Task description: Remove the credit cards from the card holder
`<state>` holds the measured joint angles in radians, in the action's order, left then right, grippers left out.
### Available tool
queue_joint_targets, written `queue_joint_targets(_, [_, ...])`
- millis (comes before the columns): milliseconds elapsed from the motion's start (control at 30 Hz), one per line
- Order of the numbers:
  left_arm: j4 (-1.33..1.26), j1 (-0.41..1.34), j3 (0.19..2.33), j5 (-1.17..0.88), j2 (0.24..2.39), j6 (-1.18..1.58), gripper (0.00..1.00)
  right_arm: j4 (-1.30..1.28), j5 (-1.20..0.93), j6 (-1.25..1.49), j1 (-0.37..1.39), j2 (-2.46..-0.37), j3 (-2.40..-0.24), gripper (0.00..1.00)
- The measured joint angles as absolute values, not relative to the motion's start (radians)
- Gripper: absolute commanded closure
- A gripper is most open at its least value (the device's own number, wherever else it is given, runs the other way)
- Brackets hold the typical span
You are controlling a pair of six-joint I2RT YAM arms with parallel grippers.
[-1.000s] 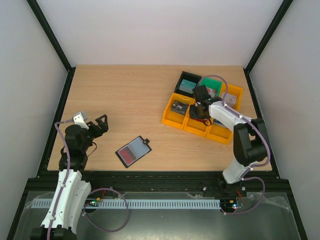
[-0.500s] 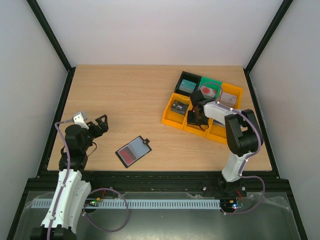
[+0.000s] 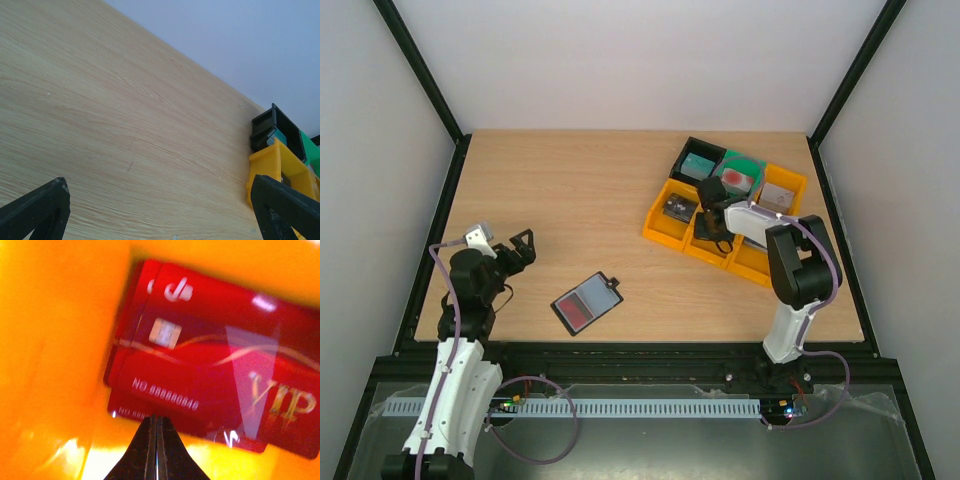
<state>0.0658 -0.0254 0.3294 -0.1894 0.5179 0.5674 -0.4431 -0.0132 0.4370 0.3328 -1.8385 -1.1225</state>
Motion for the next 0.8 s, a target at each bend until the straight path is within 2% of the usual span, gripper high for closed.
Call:
queue_joint_targets(367, [0.066,-0.028,0.326,-0.190,0.532,0.568,0.01,-0.373,0.060,0.421,0.343,-1.815,-1.118,0.96])
queue_joint_targets(533, [0.076,-0.036,0.326,-0.208,0.565,0.625,0.01,-0.356,0.064,0.349,0.426,-1.627,-1.107,0.75])
queue_joint_targets(633, [0.098,-0.062,0.326,-0.223,0.604,0.702,0.01,-0.321,-0.003,0.310,0.550,-1.498,-1.103,0.60])
queue_joint_targets(733, [0.139,-0.096,0.329,-0.232,0.647,0.791,0.01,-0.295,-0.083,0.296,0.701,-1.473,-1.105,0.41])
queue_joint_targets(800, [0.183,-0.119,0.330,-0.236,0.679,0.843,0.01,-0.304,-0.115,0.300,0.807,-1.523,-1.117,0.33])
